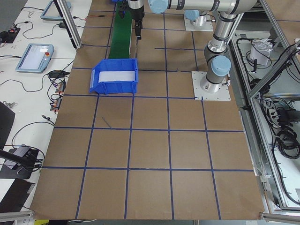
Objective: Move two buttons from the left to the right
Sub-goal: 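Lower the red button into the far bin beside the yellow one and release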
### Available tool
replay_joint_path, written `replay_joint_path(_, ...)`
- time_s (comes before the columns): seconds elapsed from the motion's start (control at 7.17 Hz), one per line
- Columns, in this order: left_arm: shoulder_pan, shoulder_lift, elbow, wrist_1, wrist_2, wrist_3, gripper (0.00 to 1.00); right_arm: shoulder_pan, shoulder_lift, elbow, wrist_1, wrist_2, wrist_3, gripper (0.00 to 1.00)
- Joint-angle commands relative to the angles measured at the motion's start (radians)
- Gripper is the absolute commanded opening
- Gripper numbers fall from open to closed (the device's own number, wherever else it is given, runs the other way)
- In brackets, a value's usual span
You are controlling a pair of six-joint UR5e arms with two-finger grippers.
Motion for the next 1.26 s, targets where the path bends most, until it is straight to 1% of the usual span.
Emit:
replay_joint_path(0.0, -0.004, 0.000, 0.002, 0.005, -0.004, 0.000, 1.00, 0.006, 0.088, -0.081, -0.014, 0.003, 0.002, 0.10)
replay_joint_path(0.28, 0.000, 0.001, 0.002, 0.004, 0.002, 0.002, 1.00, 0.020, 0.131, -0.088, -0.060, 0.020, 0.007, 0.10)
replay_joint_path(0.56, 0.000, 0.000, 0.002, 0.004, 0.001, 0.002, 1.00, 0.040, 0.188, -0.089, -0.133, 0.041, 0.010, 0.10)
replay_joint_path(1.12, 0.000, -0.003, 0.002, 0.004, -0.001, 0.002, 1.00, 0.051, 0.255, -0.091, -0.190, 0.067, 0.013, 0.11)
